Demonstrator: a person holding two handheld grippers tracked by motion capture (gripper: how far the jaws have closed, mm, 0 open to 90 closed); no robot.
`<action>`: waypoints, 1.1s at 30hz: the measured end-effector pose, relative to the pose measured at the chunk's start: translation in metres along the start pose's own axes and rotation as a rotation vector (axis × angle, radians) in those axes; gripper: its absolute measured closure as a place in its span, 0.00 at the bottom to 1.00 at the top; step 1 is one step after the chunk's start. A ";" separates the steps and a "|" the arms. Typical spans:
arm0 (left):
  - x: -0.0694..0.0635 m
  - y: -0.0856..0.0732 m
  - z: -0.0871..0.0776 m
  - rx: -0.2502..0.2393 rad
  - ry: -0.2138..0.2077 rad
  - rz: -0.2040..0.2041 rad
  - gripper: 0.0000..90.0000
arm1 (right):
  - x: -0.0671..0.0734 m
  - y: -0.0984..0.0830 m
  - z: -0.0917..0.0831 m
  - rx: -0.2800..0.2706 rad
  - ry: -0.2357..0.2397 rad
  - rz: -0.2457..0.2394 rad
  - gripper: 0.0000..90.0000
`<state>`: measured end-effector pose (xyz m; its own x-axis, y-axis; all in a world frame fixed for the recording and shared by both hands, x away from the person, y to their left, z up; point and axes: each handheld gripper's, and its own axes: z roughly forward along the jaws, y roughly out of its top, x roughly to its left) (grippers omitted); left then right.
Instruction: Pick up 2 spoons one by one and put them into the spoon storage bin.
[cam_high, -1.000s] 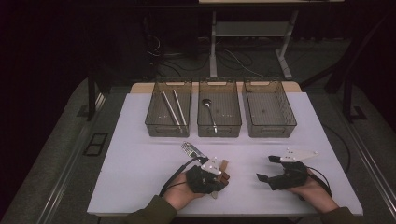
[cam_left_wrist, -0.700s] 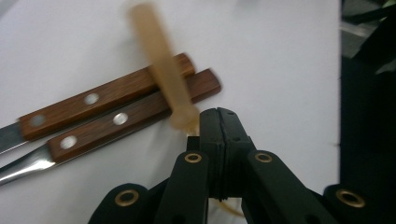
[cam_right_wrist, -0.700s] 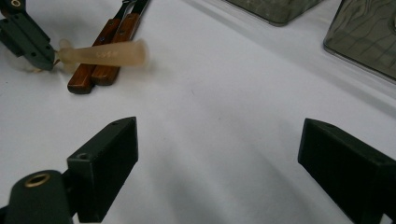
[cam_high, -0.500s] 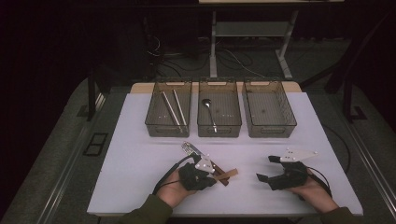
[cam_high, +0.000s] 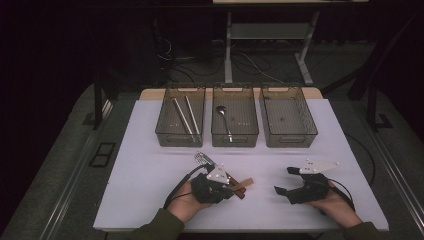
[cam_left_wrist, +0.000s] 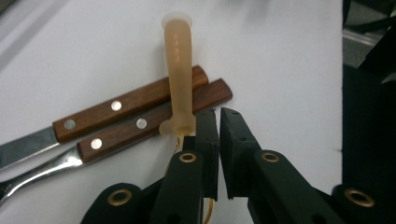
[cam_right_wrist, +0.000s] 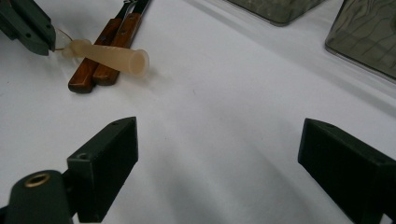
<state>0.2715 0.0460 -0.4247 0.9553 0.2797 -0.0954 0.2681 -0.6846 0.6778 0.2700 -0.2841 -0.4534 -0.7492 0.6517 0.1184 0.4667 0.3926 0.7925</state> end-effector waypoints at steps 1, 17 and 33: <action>0.000 0.001 -0.001 -0.010 0.002 -0.003 0.92 | 0.000 0.000 0.000 0.001 0.000 0.000 0.13; 0.017 0.017 0.021 -0.057 0.049 -0.040 0.74 | 0.000 0.000 0.002 0.007 0.001 0.000 0.13; 0.021 0.040 0.051 -0.048 0.010 -0.047 0.73 | 0.000 0.000 0.002 0.007 0.004 -0.003 0.13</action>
<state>0.3083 -0.0098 -0.4366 0.9405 0.3179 -0.1204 0.3061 -0.6379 0.7067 0.2707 -0.2831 -0.4547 -0.7525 0.6480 0.1179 0.4675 0.3994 0.7886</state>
